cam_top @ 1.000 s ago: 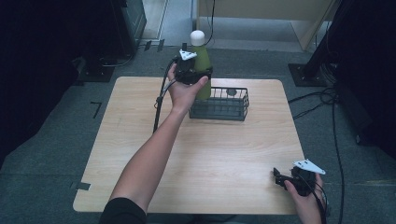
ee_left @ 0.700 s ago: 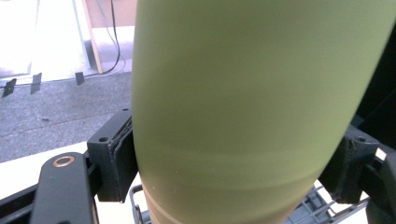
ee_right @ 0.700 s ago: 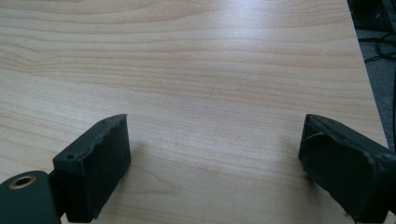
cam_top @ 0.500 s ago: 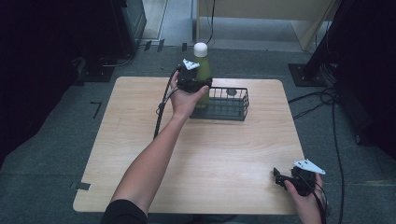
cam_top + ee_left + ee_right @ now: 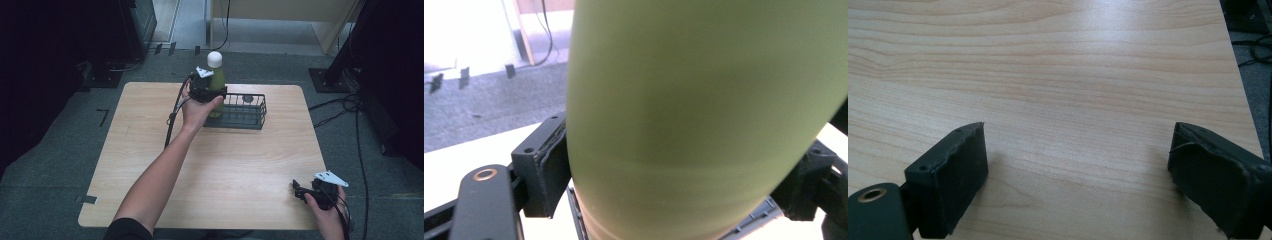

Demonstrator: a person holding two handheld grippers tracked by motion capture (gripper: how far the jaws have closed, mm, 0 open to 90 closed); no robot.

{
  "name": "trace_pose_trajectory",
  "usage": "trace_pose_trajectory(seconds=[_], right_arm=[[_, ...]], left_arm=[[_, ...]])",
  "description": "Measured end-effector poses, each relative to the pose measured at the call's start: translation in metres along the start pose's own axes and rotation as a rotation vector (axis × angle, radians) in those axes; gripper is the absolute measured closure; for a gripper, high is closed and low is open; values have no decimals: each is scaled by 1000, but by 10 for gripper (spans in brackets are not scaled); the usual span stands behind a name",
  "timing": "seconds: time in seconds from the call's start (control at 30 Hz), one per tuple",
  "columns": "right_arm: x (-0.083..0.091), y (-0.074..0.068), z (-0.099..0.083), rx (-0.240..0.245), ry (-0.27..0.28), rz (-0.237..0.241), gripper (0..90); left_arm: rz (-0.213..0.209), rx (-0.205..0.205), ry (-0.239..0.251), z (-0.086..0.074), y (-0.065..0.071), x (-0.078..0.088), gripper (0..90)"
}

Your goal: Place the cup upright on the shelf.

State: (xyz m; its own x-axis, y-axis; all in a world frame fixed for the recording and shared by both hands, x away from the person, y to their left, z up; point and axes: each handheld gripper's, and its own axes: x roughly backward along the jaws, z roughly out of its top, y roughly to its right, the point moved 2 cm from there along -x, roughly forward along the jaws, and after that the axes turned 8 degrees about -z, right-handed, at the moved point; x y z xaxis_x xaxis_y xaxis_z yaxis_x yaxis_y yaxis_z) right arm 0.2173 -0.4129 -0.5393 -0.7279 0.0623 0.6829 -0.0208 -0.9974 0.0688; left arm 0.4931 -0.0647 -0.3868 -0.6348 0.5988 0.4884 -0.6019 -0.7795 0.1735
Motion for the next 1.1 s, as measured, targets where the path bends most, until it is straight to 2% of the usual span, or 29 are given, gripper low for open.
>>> trace_pose_trajectory(seconds=[0.07, 0.13, 0.33, 0.6, 0.8, 1.1], right_arm=[[0, 0, 0, 1, 0, 0, 86], [0, 0, 0, 1, 0, 0, 86], [0, 0, 0, 1, 0, 0, 86], [0, 0, 0, 1, 0, 0, 86], [0, 0, 0, 1, 0, -1, 84], [0, 0, 0, 1, 0, -1, 84]], left_arm=[[-11, 7, 5, 0, 0, 2, 148], [-19, -4, -2, 0, 2, 4, 132], [-3, 9, 7, -1, -1, 13, 27], [-7, 0, 8, -4, -7, 33, 0], [-41, -21, 6, -7, -7, 48, 0], [-59, -21, 16, -22, -11, 69, 0]])
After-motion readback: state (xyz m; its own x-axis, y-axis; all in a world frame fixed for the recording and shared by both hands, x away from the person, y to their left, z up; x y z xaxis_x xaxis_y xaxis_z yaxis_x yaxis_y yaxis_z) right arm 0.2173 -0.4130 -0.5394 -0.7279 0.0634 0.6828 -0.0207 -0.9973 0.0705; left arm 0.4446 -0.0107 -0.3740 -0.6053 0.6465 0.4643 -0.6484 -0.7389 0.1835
